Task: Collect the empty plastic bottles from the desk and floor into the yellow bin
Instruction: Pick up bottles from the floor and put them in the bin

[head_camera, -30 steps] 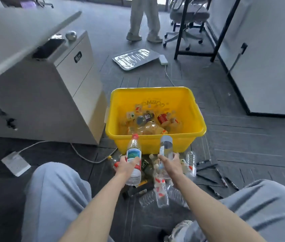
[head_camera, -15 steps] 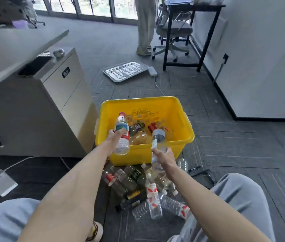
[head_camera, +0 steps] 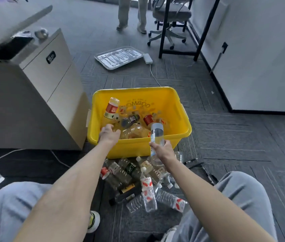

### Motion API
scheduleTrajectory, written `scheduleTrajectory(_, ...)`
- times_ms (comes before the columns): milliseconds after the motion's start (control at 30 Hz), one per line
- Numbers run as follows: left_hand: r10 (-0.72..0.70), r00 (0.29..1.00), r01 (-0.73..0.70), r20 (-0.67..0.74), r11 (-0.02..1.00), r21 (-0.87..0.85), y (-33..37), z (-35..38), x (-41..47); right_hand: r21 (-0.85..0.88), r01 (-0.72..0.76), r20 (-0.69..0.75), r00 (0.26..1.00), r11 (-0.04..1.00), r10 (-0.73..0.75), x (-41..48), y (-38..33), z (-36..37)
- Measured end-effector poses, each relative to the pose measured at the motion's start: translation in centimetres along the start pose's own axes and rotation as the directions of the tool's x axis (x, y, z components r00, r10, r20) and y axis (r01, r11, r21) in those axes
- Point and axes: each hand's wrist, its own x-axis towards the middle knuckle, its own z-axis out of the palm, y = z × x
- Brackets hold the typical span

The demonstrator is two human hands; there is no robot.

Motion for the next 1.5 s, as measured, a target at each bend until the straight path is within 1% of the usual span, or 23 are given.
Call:
scheduleTrajectory(133, -0.059, 0.989, 0.057, 0.136, 0.998, 0.018, -2.6, 1.3, -1.8, -0.027, -0.020, 0.003, 1.000, 0.999, 0.020, 0.8, 0.5, 0.9)
scheduleTrajectory(333, -0.101, 0.975, 0.107, 0.196, 0.994, -0.022, -3.9, 1.3, -3.5, 0.085, -0.028, 0.020, 0.999, 0.996, 0.027, 2.2, -1.9, 1.1)
scheduleTrajectory(467, -0.108, 0.978, 0.123, 0.178, 0.990, -0.071, -3.5, -0.1, -3.6, 0.186, 0.082, 0.002, 0.996, 0.979, -0.084, 4.0, -7.3, 0.0)
scheduleTrajectory(533, -0.071, 0.987, 0.086, 0.145, 0.992, -0.095, -3.4, -1.1, -3.6, 0.224, 0.156, -0.013, 0.988, 0.962, -0.157, 4.7, -9.5, -0.5)
scheduleTrajectory(567, -0.048, 0.990, 0.063, 0.130, 0.992, -0.112, -3.4, -1.6, -3.5, 0.216, 0.185, -0.025, 0.983, 0.959, -0.184, 4.9, -10.1, -0.7)
scheduleTrajectory(633, -0.022, 0.994, 0.036, 0.112, 0.991, -0.126, -3.7, -2.4, -3.4, 0.096, 0.200, -0.087, 0.978, 0.975, -0.192, 5.6, -10.2, -0.8)
scheduleTrajectory(700, -0.027, 0.994, 0.038, 0.105, 0.994, -0.106, -4.3, -2.8, -3.3, -0.026, 0.150, -0.137, 0.979, 0.988, -0.152, 5.7, -9.2, -0.6)
scheduleTrajectory(767, -0.055, 0.993, 0.063, 0.101, 0.995, -0.077, -4.6, -2.9, -3.4, -0.057, 0.126, -0.127, 0.983, 0.990, -0.132, 5.1, -7.6, -0.1)
scheduleTrajectory(900, -0.068, 0.986, 0.072, 0.154, 0.997, -0.021, -4.7, -2.3, -4.0, -0.268, 0.185, -0.064, 0.976, 0.946, -0.209, 2.8, -5.4, 0.7)
scheduleTrajectory(1033, -0.077, 0.980, 0.073, 0.186, 0.997, 0.029, -4.8, -1.5, -5.2, -0.399, 0.237, 0.027, 0.969, 0.886, -0.247, 1.2, -3.9, 1.0)
scheduleTrajectory(1133, -0.060, 0.974, 0.040, 0.218, 0.995, 0.097, -5.3, -1.1, -6.1, -0.507, 0.288, 0.118, 0.957, 0.813, -0.265, 0.3, -2.9, 1.1)
scheduleTrajectory(1267, -0.046, 0.965, 0.003, 0.257, 0.986, 0.166, -6.5, -0.5, -7.4, -0.577, 0.357, 0.213, 0.934, 0.735, -0.286, -0.7, -1.6, 1.9)
scheduleTrajectory(1400, -0.080, 0.949, 0.016, 0.306, 0.978, 0.207, -8.4, 0.0, -8.4, -0.607, 0.369, 0.259, 0.929, 0.703, -0.265, -0.9, -0.1, 3.1)
scheduleTrajectory(1500, -0.113, 0.934, 0.032, 0.339, 0.971, 0.236, -9.8, 0.5, -8.6, -0.614, 0.337, 0.265, 0.940, 0.713, -0.216, -0.8, 1.2, 4.0)
